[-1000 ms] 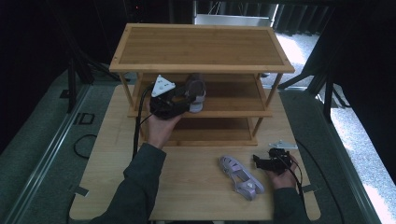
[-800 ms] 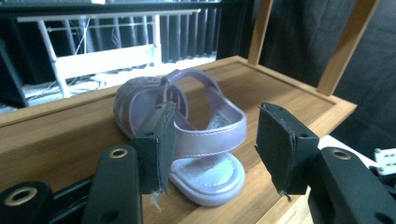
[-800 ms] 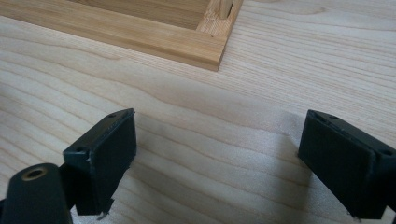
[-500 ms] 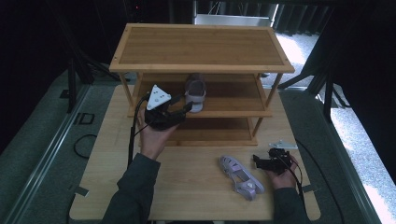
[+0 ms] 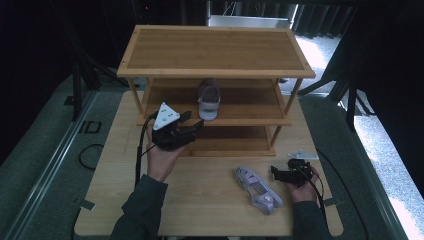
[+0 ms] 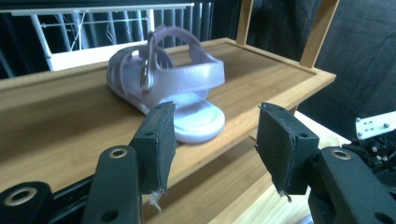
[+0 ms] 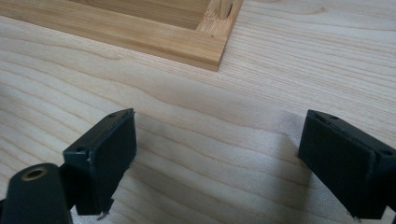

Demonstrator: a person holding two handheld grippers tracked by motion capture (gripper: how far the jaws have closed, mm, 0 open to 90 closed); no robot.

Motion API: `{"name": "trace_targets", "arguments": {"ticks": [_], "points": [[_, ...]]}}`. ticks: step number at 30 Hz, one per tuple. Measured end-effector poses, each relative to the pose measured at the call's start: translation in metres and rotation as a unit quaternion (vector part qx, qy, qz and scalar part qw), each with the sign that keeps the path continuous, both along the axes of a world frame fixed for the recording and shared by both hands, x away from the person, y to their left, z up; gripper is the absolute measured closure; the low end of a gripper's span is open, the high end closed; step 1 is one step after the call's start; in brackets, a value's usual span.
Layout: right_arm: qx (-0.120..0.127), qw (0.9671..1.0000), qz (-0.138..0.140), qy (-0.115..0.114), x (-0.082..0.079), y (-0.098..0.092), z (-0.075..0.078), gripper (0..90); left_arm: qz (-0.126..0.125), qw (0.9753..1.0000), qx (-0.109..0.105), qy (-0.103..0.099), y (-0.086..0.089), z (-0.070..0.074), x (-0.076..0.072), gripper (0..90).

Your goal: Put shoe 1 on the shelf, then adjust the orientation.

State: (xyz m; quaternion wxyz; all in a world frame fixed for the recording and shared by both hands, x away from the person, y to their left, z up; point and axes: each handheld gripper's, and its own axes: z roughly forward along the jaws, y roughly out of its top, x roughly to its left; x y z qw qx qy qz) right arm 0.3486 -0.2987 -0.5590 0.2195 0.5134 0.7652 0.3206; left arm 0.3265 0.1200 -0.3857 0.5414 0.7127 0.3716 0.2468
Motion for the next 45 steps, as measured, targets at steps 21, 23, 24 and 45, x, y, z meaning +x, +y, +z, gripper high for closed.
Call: {"name": "trace_targets", "arguments": {"ticks": [21,23,24,45], "points": [[0.001,1.0000,-0.001,0.001,0.000,0.000,0.000,10.9,-0.008,0.9998,0.001,0.017,0.009,-0.032,-0.013,47.5],[0.001,1.0000,0.000,0.001,0.000,0.000,0.000,10.9,-0.007,0.9998,0.002,0.018,0.009,-0.035,-0.014,47.6],[0.001,1.0000,-0.001,0.001,0.000,0.000,0.000,10.9,-0.007,0.9998,0.000,0.018,0.009,-0.037,-0.015,47.6],[0.000,1.0000,0.001,0.001,0.000,0.000,0.000,10.9,0.008,0.9992,0.009,0.037,0.018,-0.084,-0.028,47.2]]}}
